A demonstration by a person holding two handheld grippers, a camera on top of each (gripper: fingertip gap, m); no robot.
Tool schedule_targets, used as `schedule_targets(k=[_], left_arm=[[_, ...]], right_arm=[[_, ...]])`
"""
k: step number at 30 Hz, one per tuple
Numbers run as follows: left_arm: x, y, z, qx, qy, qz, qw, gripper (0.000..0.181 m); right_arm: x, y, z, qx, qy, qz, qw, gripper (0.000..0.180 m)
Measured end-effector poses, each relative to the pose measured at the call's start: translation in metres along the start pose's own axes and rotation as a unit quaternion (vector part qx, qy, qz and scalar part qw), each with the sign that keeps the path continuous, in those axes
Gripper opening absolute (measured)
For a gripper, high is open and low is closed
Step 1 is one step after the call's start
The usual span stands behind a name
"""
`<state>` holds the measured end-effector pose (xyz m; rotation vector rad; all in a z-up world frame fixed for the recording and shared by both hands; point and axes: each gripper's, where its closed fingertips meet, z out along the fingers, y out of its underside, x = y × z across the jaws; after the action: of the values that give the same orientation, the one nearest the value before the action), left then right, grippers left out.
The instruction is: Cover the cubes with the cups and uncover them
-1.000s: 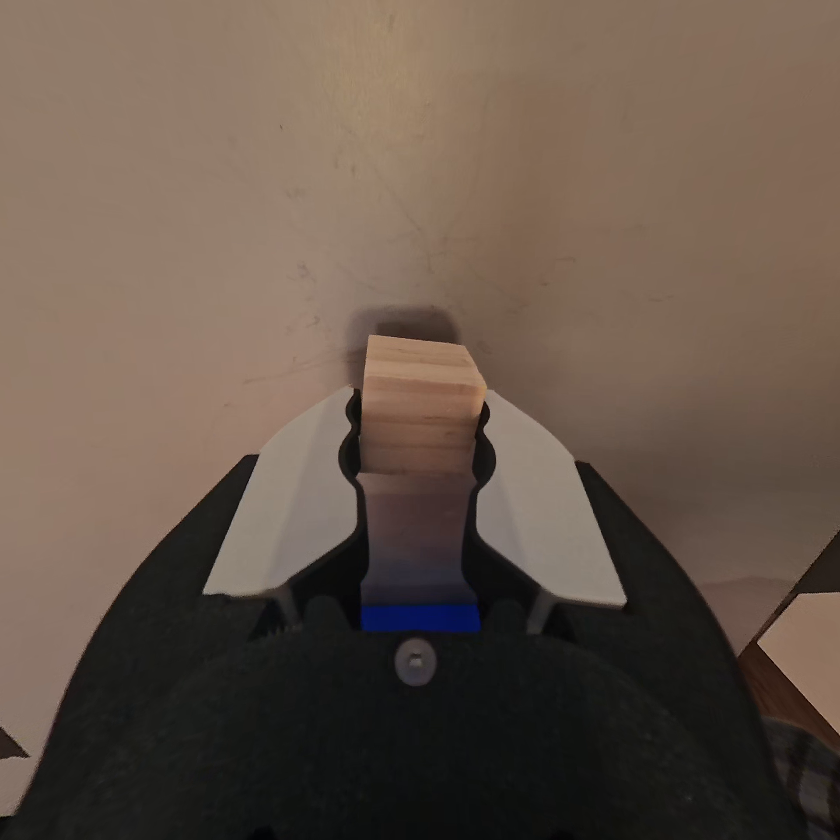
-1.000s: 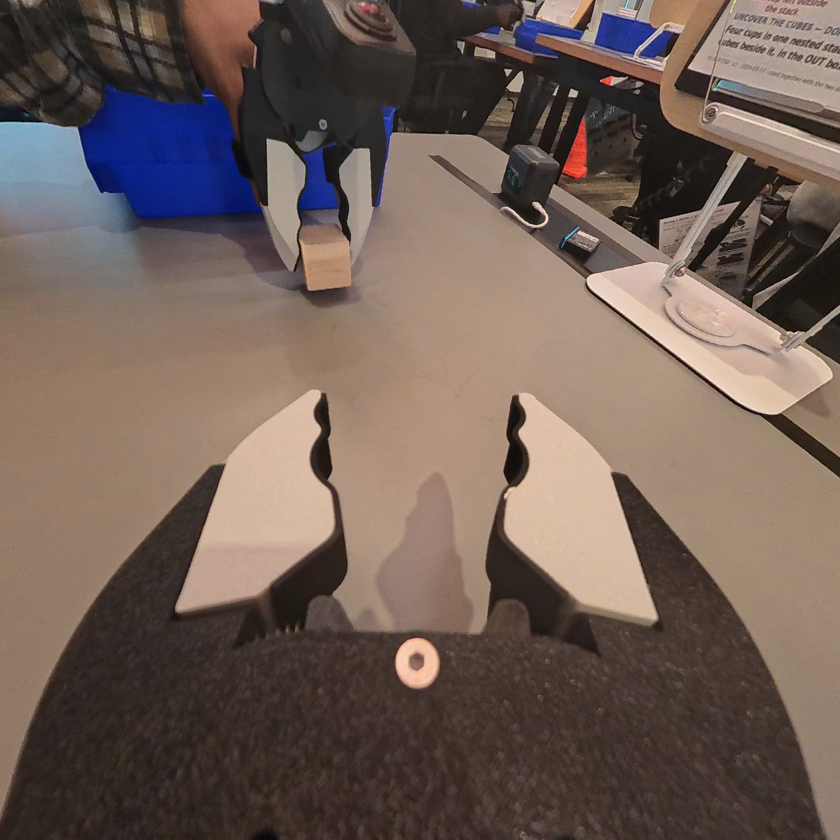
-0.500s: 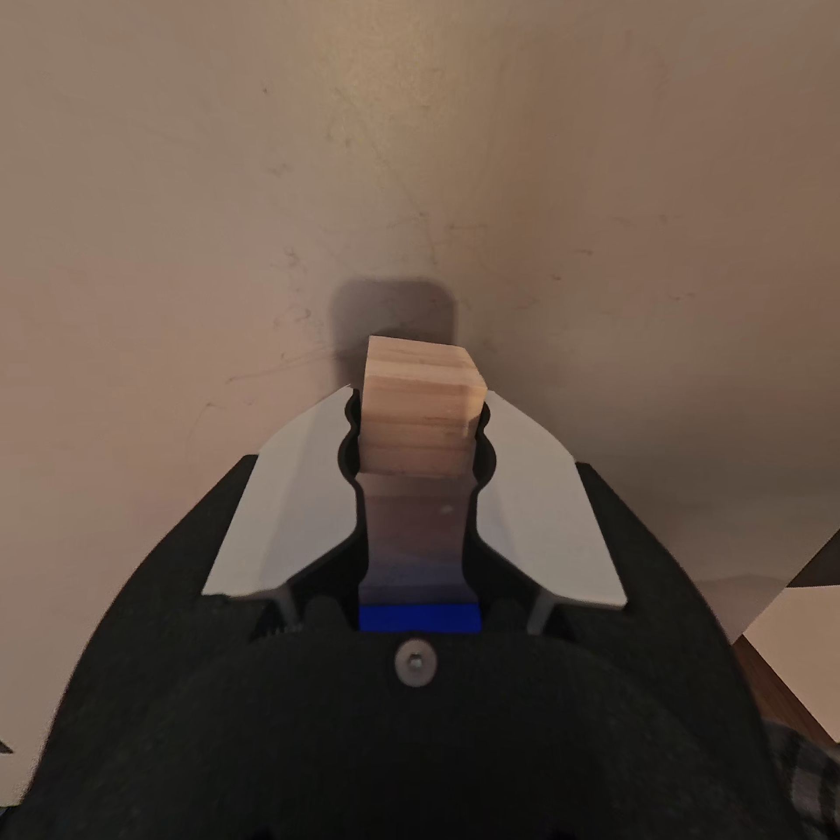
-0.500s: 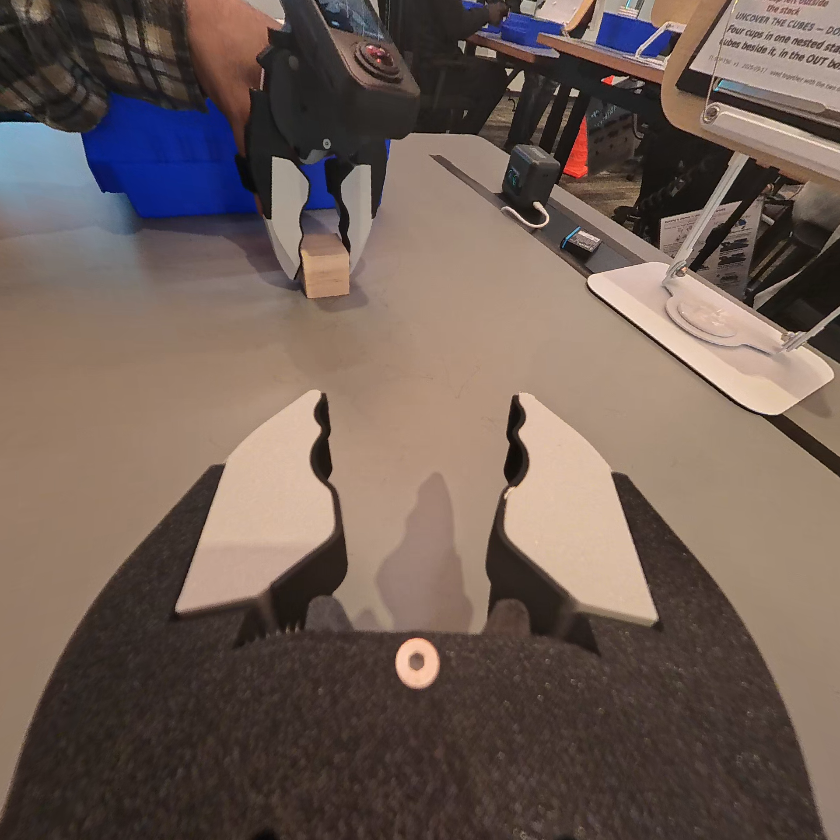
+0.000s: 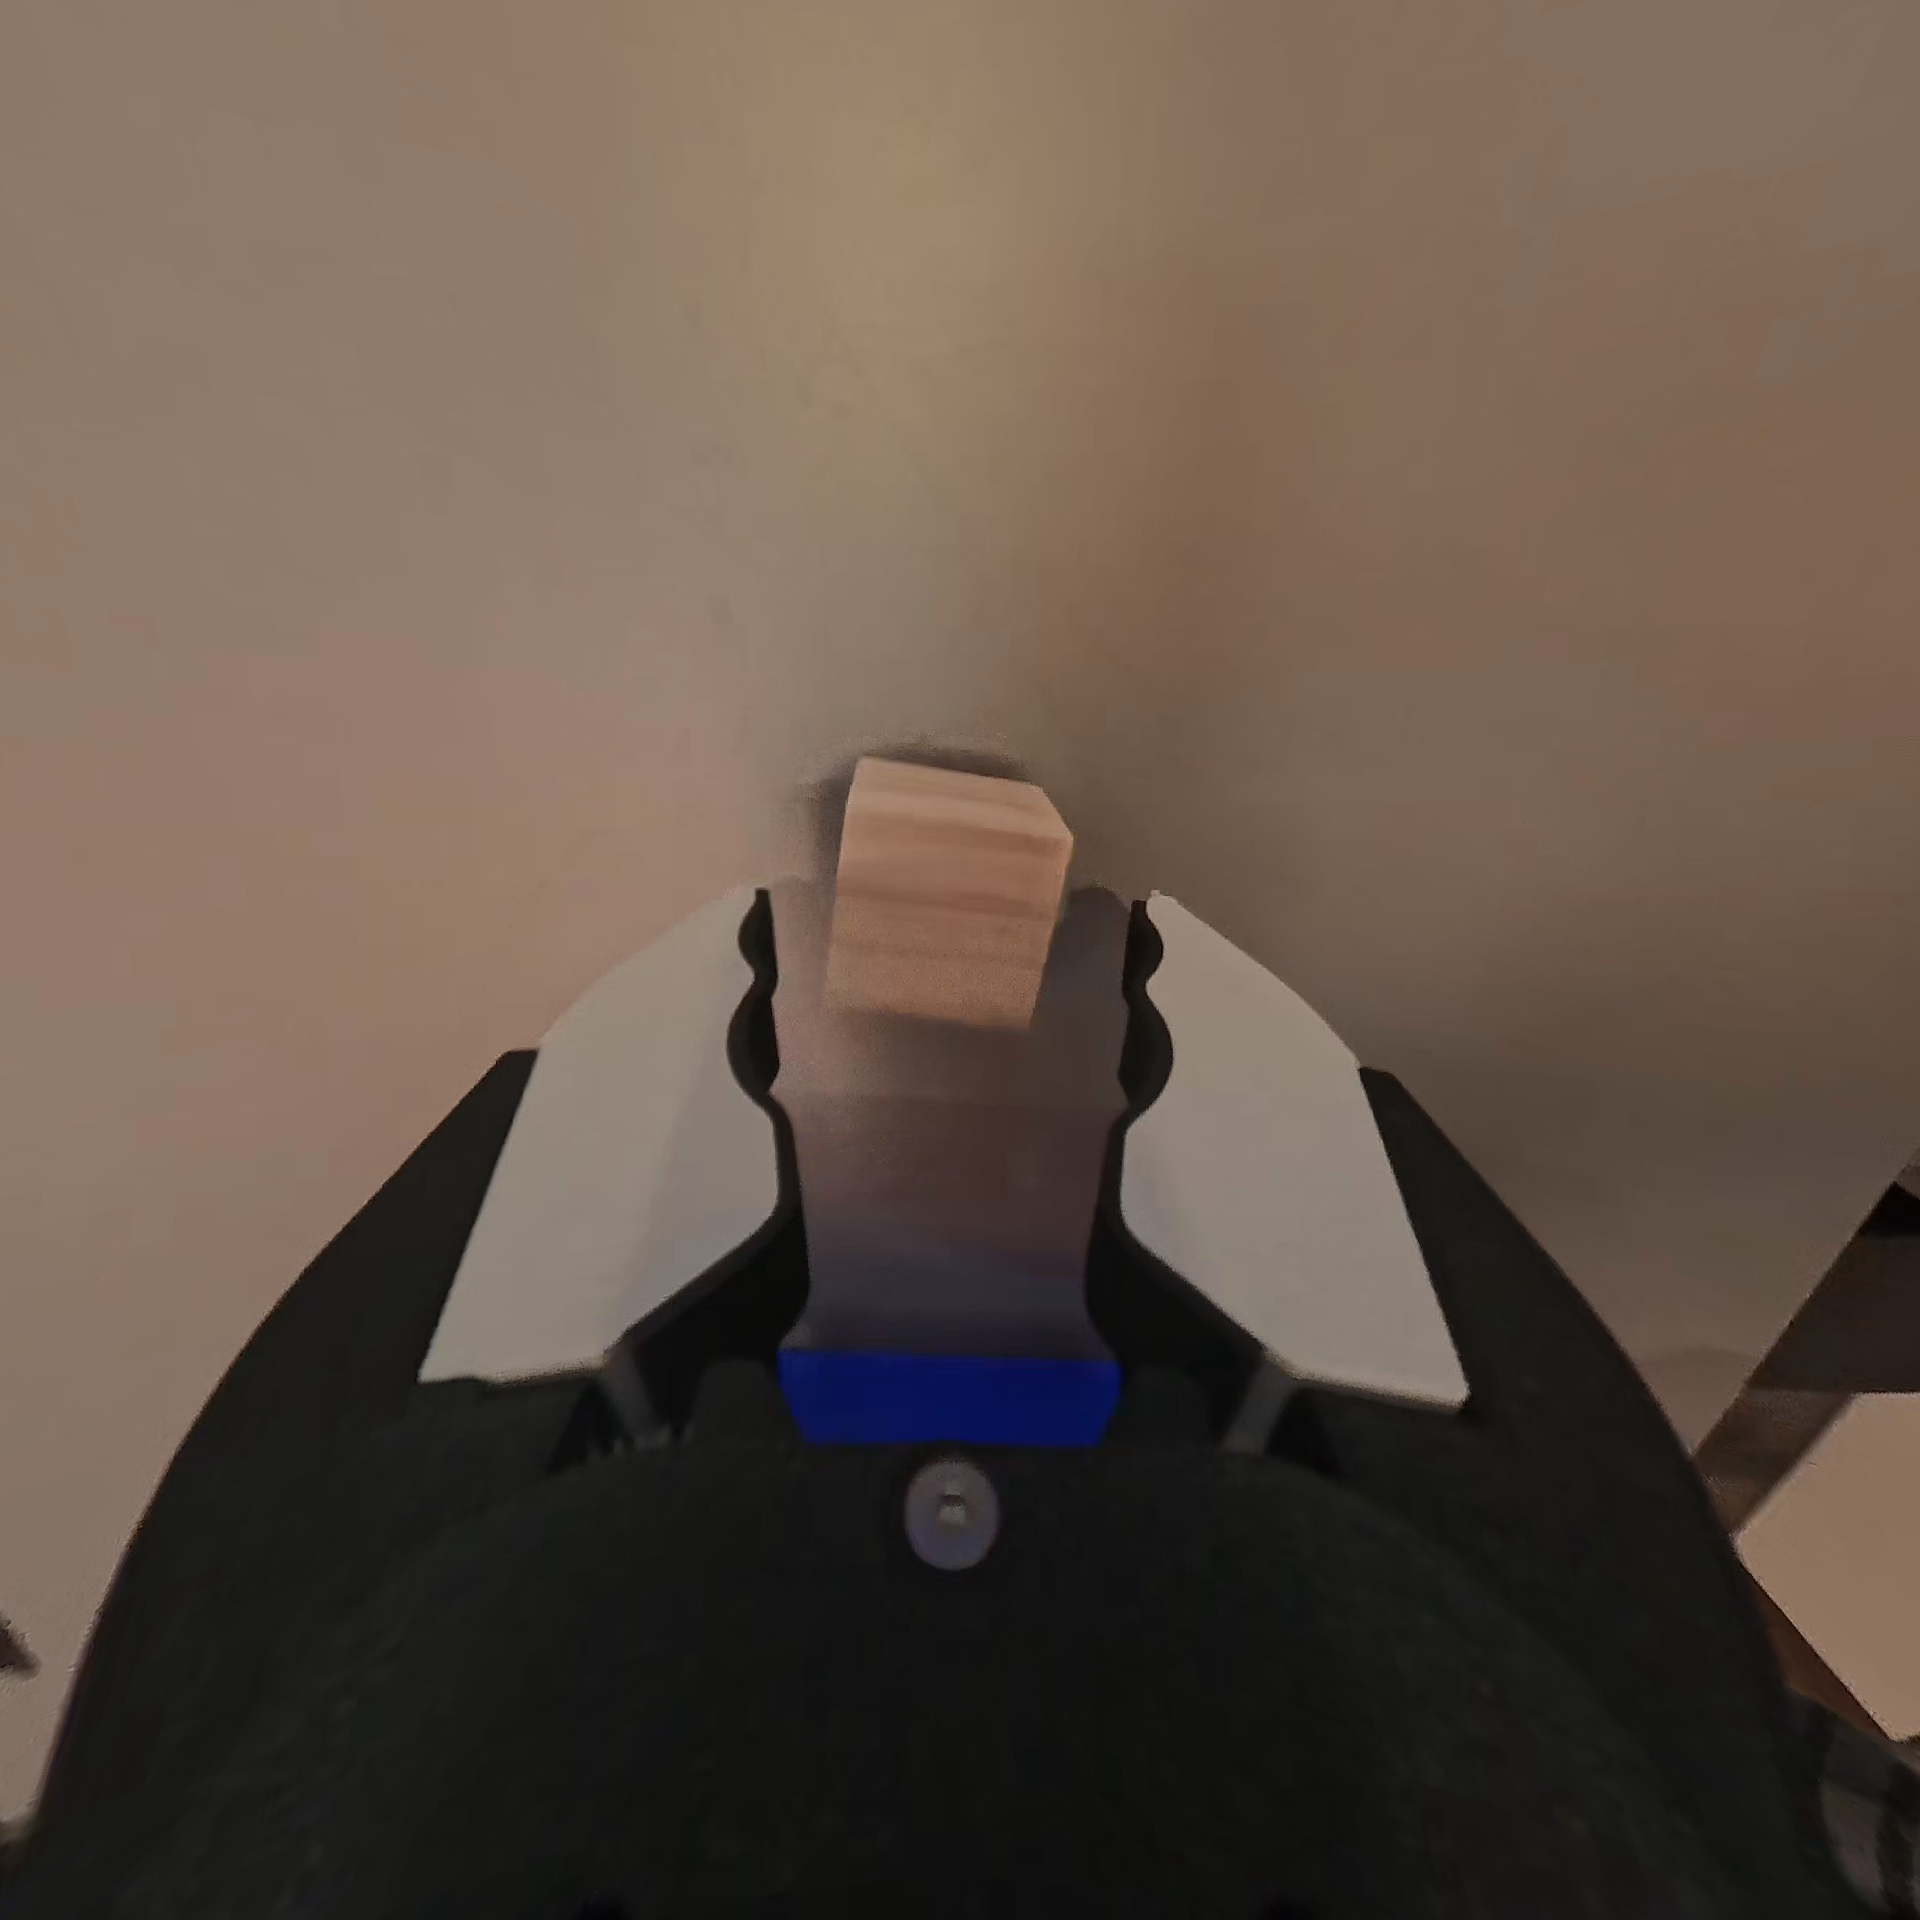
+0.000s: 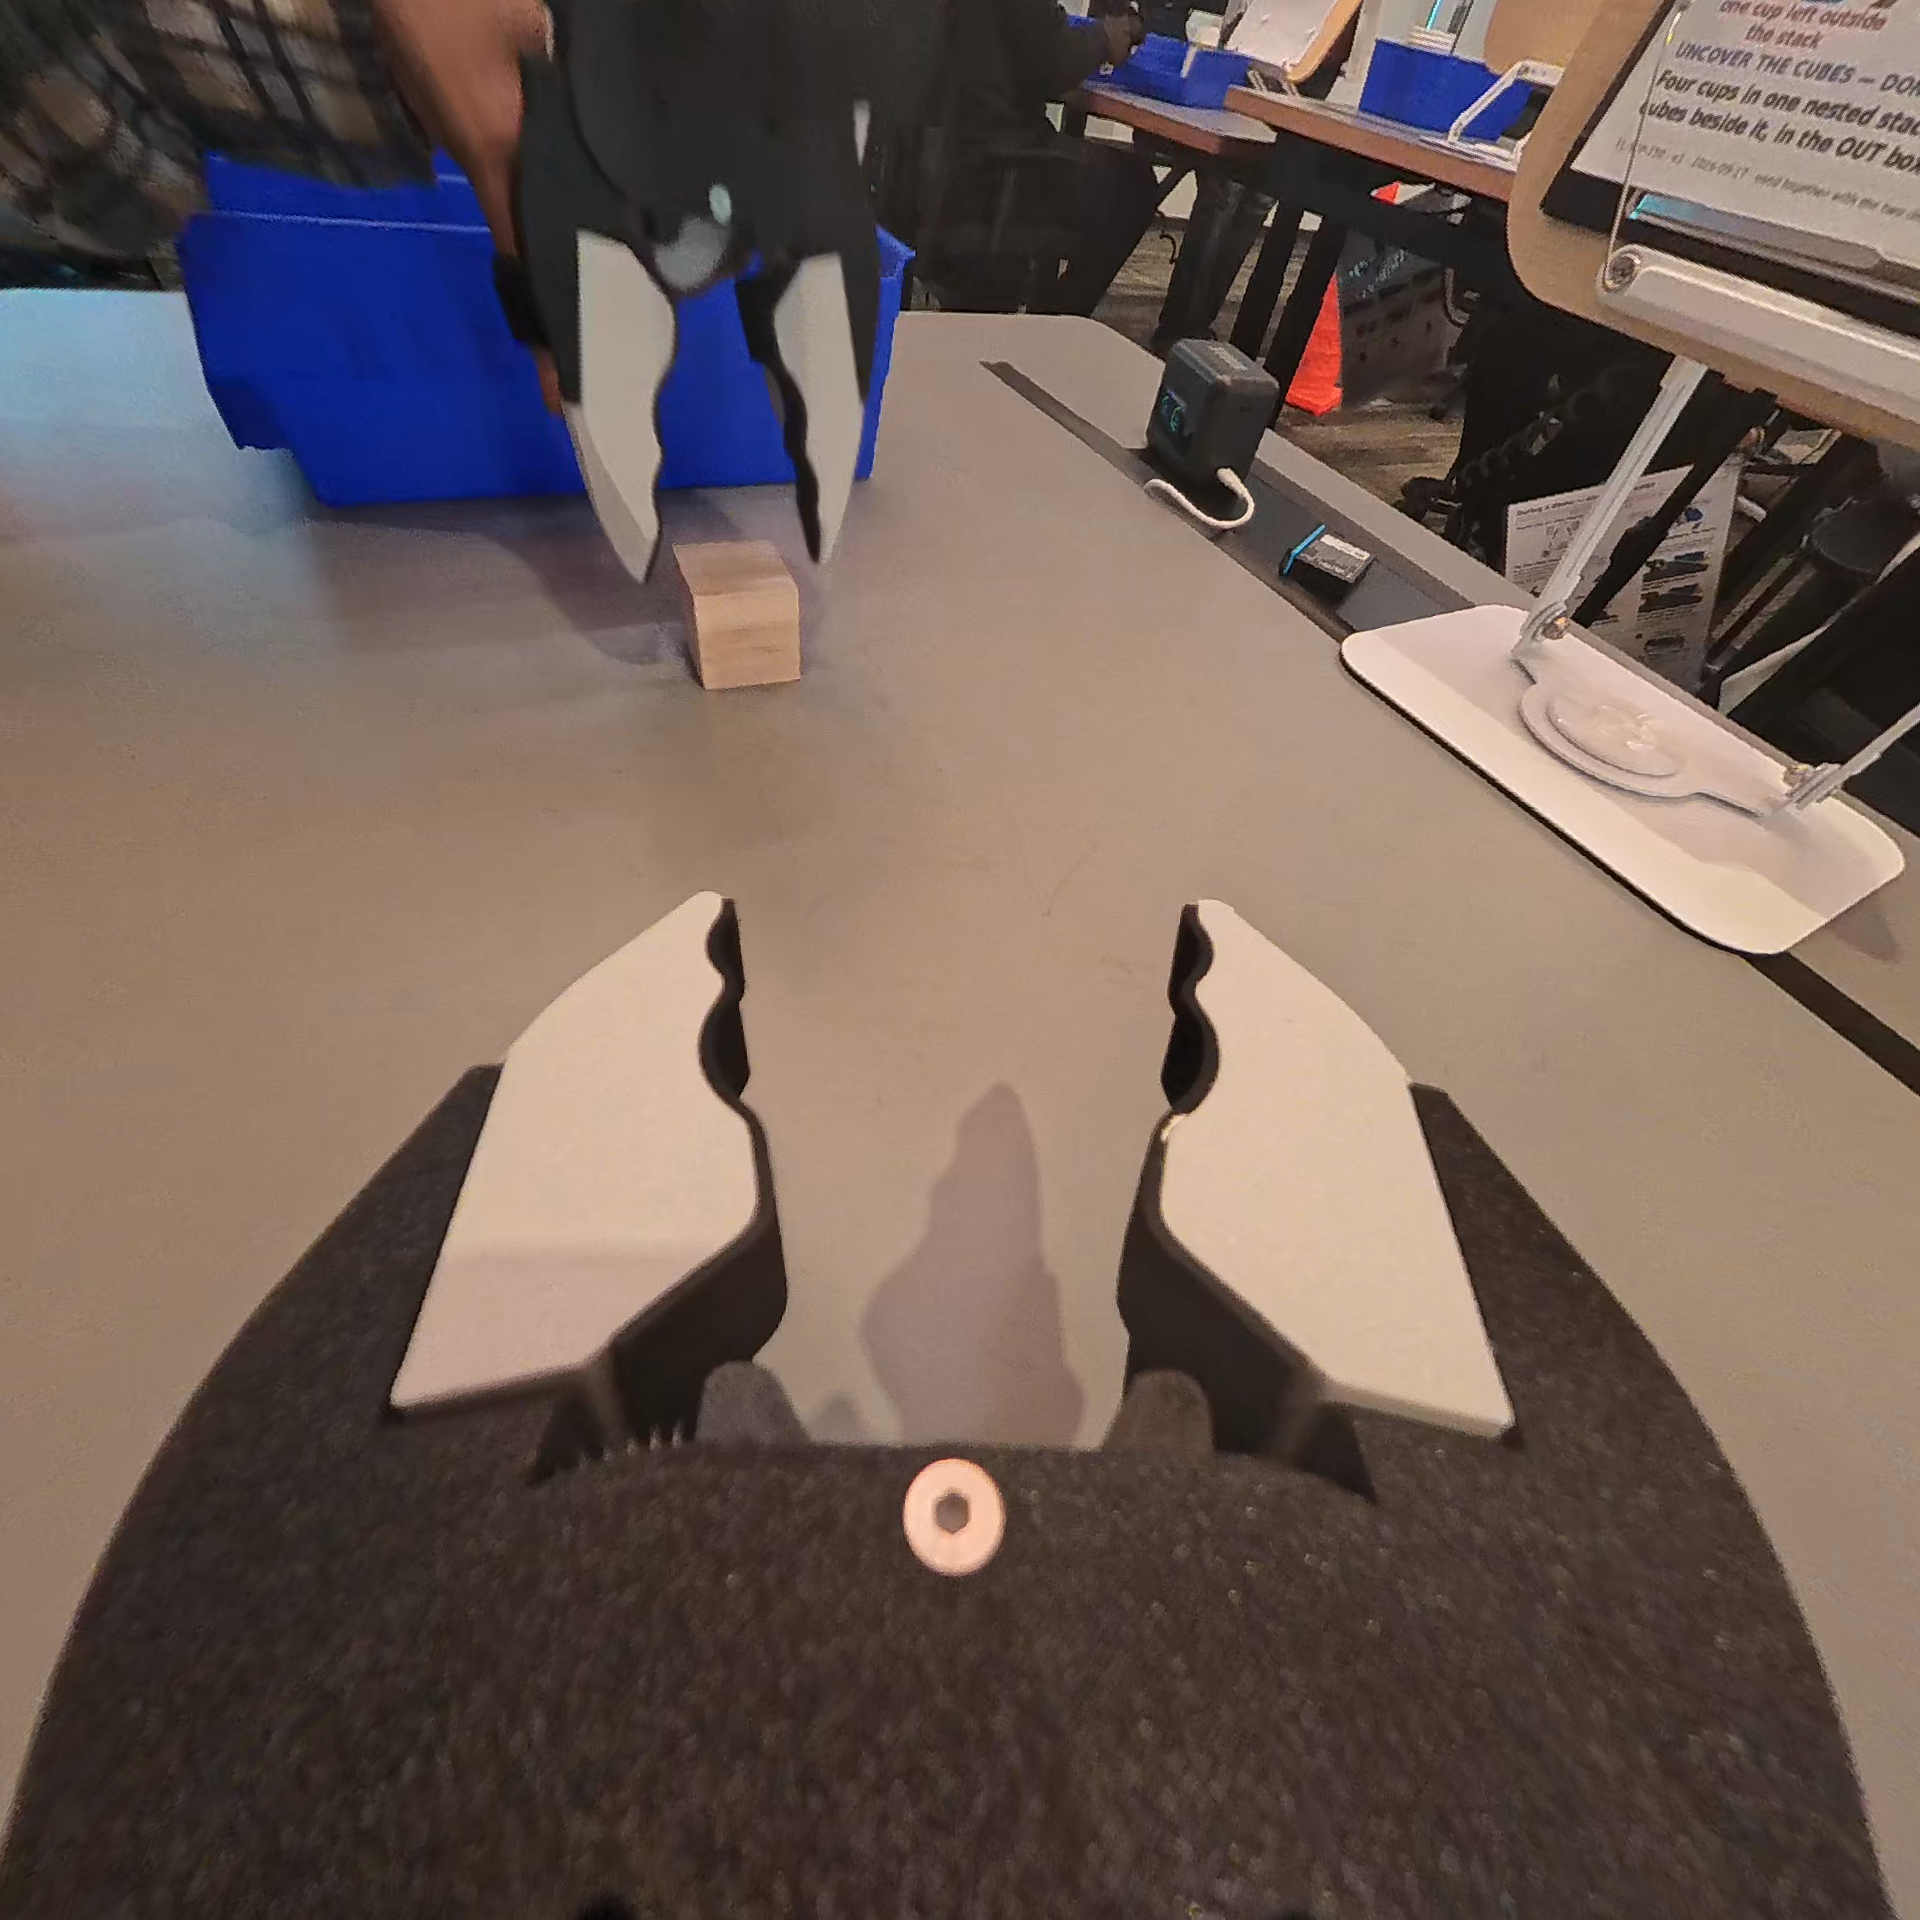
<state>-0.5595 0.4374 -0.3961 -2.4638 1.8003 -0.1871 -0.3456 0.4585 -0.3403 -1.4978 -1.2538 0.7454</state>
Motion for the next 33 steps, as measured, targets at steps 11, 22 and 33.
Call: schedule_targets(k=[11,22,33], left_arm=[[0.020,0.082,-0.165,0.082,-0.144,-0.065,0.984,0.074],[0.050,0.211,-0.116,0.024,-0.121,-0.168,0.978,0.071],[0.028,0.213,-0.056,0.022,-0.087,-0.148,0.985,0.070]], right_arm=[[-0.003,-0.005,-0.002,0.008,-0.002,-0.004,1.000,0.079],[-0.004,-0.003,0.000,0.002,-0.005,-0.006,1.000,0.079],[-0.005,0.004,0.004,-0.011,-0.012,-0.004,1.000,0.079]])
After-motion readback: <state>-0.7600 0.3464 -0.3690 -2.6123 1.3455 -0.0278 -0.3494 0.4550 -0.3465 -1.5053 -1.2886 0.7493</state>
